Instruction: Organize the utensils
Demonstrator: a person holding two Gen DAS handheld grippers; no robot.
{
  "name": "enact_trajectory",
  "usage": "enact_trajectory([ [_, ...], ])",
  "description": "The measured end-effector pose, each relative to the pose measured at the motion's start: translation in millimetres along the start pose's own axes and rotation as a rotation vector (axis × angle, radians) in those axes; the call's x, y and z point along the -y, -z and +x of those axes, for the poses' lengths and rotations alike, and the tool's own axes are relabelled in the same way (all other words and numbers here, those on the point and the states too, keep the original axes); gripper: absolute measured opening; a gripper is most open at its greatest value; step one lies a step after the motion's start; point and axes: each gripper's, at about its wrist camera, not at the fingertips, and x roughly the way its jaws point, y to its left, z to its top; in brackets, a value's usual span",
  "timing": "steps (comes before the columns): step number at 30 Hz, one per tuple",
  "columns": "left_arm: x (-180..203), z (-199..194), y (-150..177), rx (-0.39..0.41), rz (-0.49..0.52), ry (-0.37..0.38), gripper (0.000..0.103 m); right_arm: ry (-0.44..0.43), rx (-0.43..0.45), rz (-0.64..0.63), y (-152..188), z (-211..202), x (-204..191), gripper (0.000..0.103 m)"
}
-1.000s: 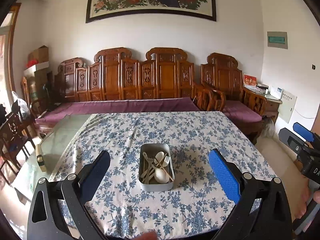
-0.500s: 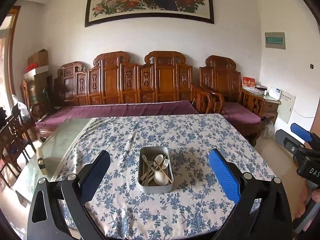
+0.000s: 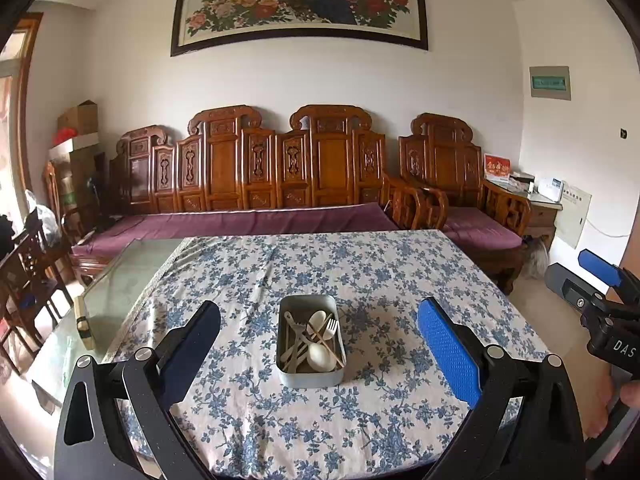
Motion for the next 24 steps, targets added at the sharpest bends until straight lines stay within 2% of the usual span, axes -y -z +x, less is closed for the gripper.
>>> enact_trajectory([
  [24,5.5,-2.7,-0.7,0.001,0.004,-0.001,0.095,-0.003,-0.005,0.001,2.4,-0.6,0.6,0.101],
])
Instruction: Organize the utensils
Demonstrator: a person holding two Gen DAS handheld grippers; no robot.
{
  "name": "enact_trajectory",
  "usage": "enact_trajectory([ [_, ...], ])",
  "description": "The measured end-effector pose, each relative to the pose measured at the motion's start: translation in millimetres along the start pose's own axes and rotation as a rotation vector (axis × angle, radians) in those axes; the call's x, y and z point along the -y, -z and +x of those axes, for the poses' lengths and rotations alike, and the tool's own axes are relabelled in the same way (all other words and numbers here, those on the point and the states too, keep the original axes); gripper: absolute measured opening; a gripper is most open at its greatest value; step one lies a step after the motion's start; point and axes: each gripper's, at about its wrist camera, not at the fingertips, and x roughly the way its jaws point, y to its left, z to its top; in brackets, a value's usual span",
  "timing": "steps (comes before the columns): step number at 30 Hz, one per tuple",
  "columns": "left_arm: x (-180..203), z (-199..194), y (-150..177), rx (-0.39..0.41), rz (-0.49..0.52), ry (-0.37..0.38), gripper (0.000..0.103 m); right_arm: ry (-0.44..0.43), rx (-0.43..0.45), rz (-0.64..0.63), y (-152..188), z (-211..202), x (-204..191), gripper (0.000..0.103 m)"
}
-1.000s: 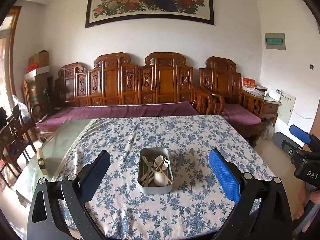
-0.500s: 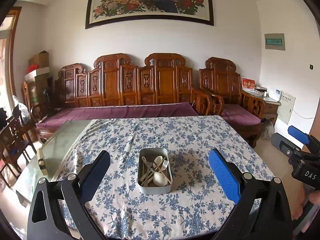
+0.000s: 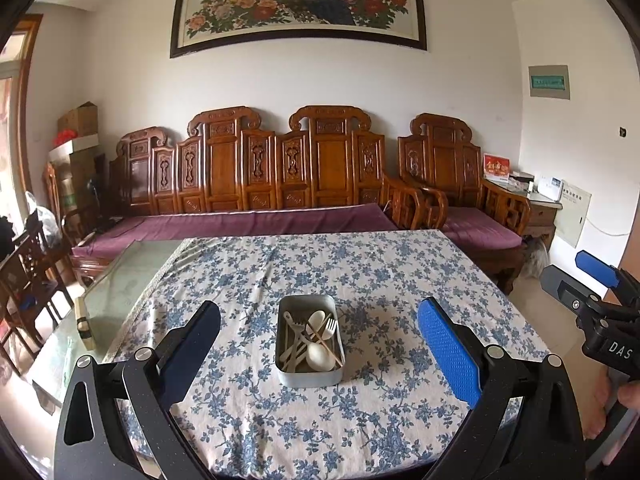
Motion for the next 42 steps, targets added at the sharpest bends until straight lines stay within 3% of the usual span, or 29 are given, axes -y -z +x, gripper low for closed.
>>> enact_trajectory([
  [42,0.8,2.3,4.6,0.0,-0.005,0.006,0.095,-0.001,-0.001,-0.001,0.7,-0.2,1.1,0.101],
])
